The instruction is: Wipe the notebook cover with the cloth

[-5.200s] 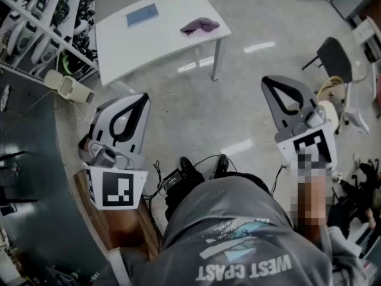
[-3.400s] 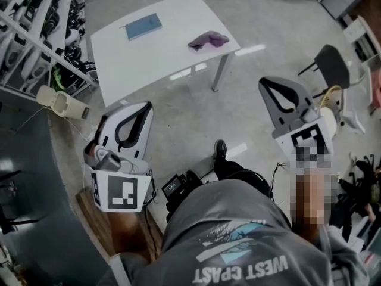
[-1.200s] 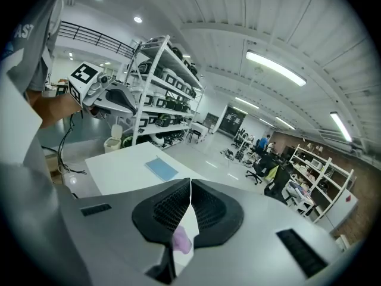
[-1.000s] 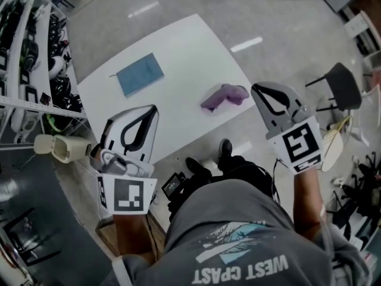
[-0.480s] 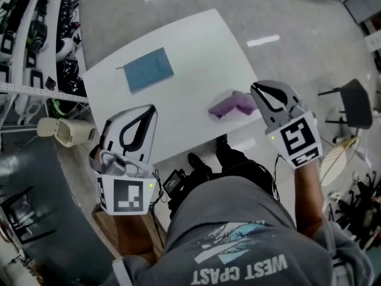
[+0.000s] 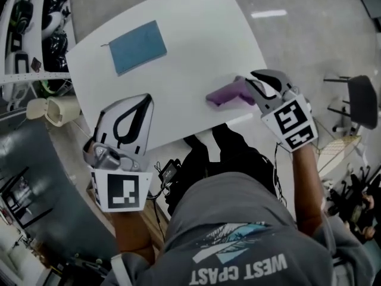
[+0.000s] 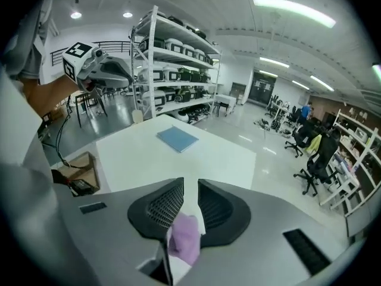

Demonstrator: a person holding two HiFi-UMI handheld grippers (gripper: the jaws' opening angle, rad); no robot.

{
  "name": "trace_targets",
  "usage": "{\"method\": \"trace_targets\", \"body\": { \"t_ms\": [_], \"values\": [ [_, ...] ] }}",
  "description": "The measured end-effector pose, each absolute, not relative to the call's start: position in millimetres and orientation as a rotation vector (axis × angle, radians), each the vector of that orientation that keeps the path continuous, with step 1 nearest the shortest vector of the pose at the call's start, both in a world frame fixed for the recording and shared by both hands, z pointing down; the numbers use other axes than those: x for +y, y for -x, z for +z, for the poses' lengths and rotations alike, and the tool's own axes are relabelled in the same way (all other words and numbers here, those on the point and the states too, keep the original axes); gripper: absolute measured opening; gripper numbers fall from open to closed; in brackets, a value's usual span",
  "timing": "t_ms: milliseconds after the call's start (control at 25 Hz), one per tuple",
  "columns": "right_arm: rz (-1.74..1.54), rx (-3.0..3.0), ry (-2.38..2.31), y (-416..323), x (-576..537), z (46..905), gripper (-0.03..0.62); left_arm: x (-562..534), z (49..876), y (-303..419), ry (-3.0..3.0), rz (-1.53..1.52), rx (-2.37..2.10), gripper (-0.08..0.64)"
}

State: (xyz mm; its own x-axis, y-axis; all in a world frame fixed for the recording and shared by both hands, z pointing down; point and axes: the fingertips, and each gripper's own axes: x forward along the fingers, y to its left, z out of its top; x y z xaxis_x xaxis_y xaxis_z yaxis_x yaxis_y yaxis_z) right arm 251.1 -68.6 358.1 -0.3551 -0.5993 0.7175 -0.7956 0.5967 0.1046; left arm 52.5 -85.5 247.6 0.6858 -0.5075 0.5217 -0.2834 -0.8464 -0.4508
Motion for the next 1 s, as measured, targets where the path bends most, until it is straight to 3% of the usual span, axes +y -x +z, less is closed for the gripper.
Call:
{"method": "trace_targets", "body": {
  "t_ms": [360,1000],
  "values": [
    [0.588,-1.990,-0.941,-253,-48,471,0.233,-87,308,-48,2.648,-1.060,0.614,0.000],
    [0.623,-1.902,-0.849,-246,-36,541,0.265,-79,353,-46,2.715,-1.122,0.624,0.000]
  ]
}}
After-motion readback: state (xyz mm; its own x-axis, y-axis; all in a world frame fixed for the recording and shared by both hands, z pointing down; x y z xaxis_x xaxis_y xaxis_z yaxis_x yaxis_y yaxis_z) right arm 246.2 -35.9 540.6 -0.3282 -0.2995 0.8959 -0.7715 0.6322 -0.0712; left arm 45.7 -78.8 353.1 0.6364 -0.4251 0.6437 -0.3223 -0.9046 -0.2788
